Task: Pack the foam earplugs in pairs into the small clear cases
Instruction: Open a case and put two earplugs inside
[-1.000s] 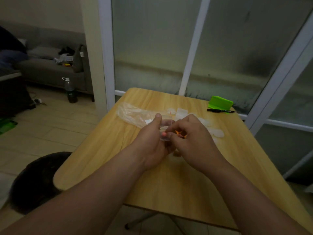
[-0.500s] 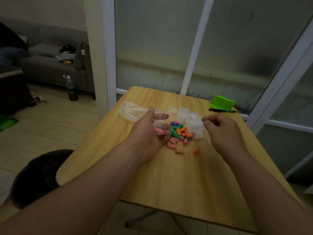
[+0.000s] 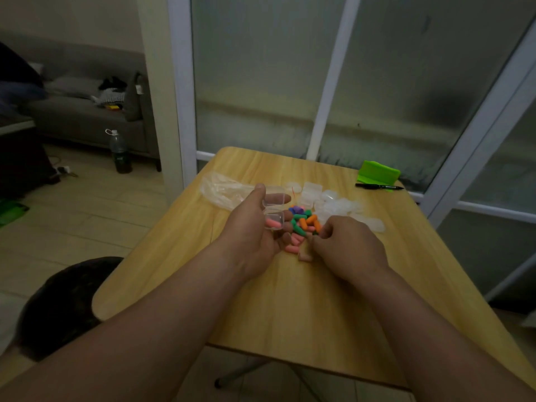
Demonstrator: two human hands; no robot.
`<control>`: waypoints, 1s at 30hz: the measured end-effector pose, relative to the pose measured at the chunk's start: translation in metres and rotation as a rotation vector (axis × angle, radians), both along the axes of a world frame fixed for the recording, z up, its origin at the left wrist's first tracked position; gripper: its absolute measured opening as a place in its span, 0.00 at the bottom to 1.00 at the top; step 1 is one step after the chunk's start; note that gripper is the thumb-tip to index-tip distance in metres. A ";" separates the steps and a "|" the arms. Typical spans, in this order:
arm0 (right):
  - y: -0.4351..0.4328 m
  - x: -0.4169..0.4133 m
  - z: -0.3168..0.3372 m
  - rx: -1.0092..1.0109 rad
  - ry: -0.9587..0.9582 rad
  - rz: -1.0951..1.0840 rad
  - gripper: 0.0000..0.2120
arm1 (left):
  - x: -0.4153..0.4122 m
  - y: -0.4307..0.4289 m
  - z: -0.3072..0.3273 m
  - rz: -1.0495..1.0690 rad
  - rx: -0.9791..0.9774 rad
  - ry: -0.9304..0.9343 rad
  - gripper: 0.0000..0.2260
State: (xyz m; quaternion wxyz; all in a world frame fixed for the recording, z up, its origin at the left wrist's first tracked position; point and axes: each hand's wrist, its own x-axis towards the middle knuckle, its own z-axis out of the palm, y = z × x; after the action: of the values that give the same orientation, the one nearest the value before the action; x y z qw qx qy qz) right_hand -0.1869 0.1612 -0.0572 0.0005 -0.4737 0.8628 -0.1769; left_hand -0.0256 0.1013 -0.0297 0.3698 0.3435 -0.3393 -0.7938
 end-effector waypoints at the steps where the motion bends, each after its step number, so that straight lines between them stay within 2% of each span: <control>1: 0.000 -0.001 0.000 0.000 -0.004 -0.006 0.10 | 0.000 0.000 0.000 -0.001 -0.003 0.000 0.25; 13: 0.002 -0.008 0.002 -0.025 -0.061 -0.007 0.09 | 0.000 0.005 0.002 -0.018 -0.010 0.003 0.25; 16: 0.007 -0.011 0.005 -0.131 -0.100 0.060 0.09 | -0.001 0.005 0.001 -0.002 -0.005 -0.018 0.25; 23: 0.020 0.014 0.028 -0.547 -0.255 0.334 0.04 | -0.004 0.008 0.001 -0.063 -0.016 0.002 0.25; 30: 0.015 0.027 0.022 -0.451 -0.122 0.461 0.03 | -0.008 0.011 -0.002 -0.140 -0.002 0.068 0.25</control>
State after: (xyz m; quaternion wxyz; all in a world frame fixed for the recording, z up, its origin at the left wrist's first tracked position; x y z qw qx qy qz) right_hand -0.1603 0.1763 -0.0353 -0.0126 -0.6333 0.6702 -0.3869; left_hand -0.0334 0.1128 -0.0318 0.3249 0.2916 -0.3506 -0.8286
